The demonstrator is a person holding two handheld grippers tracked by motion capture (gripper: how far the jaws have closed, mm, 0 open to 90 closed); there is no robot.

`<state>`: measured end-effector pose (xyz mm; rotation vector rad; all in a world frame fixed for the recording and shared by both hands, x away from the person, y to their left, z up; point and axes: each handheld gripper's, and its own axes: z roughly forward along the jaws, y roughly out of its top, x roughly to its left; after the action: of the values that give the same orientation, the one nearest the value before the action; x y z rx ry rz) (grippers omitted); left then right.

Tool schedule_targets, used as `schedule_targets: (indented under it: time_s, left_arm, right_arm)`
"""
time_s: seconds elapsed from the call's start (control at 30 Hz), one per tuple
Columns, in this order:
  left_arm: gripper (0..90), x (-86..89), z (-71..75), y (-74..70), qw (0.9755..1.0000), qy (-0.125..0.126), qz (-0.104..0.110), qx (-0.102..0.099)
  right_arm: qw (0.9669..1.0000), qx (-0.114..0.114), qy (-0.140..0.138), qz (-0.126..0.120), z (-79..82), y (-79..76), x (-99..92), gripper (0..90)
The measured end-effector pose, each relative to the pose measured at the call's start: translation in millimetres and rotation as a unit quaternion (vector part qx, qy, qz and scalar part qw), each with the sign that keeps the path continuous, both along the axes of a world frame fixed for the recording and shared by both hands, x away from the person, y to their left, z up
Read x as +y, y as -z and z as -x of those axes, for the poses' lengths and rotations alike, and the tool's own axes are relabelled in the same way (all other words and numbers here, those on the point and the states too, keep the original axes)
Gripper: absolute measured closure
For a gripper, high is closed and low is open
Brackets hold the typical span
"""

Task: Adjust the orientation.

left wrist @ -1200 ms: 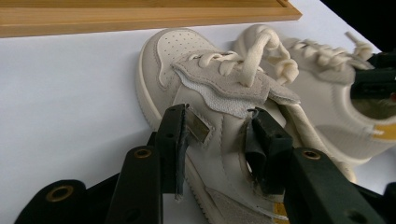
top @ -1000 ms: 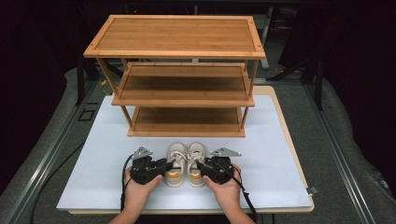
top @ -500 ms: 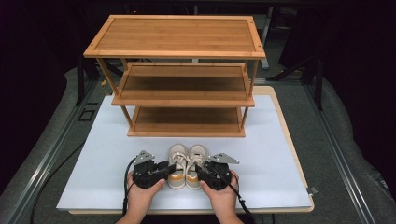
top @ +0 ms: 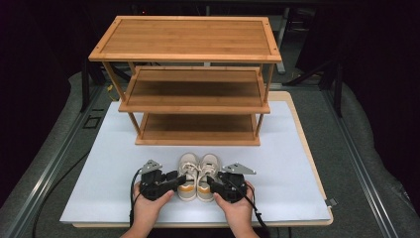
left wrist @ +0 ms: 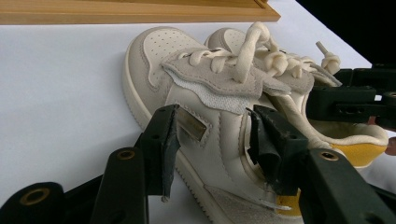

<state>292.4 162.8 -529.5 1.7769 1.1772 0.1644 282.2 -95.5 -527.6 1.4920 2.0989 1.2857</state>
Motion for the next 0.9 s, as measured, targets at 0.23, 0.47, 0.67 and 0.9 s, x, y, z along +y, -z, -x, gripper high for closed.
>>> schedule_targets:
  time_s: [0.23,0.47,0.67,0.9]
  left_arm:
    - [50.3,-1.5,-2.6,2.8,1.0000,-0.005,-0.003,0.002]
    - [51.2,-5.2,0.5,5.0,0.9997,-0.024,-0.001,-0.004]
    - [51.5,-5.7,1.1,5.2,0.9997,-0.026,0.000,-0.005]
    - [51.9,-5.8,1.2,5.3,0.9996,-0.026,0.002,-0.004]
  right_arm:
    - [0.9999,-0.009,0.014,0.000,3.3,0.8,2.0,51.6]
    - [0.9996,-0.007,0.026,-0.008,4.2,3.4,3.7,51.0]
    - [0.9986,-0.001,0.041,-0.032,4.3,6.9,4.2,50.5]
    - [0.9986,0.001,0.043,-0.031,4.1,6.6,4.6,51.9]
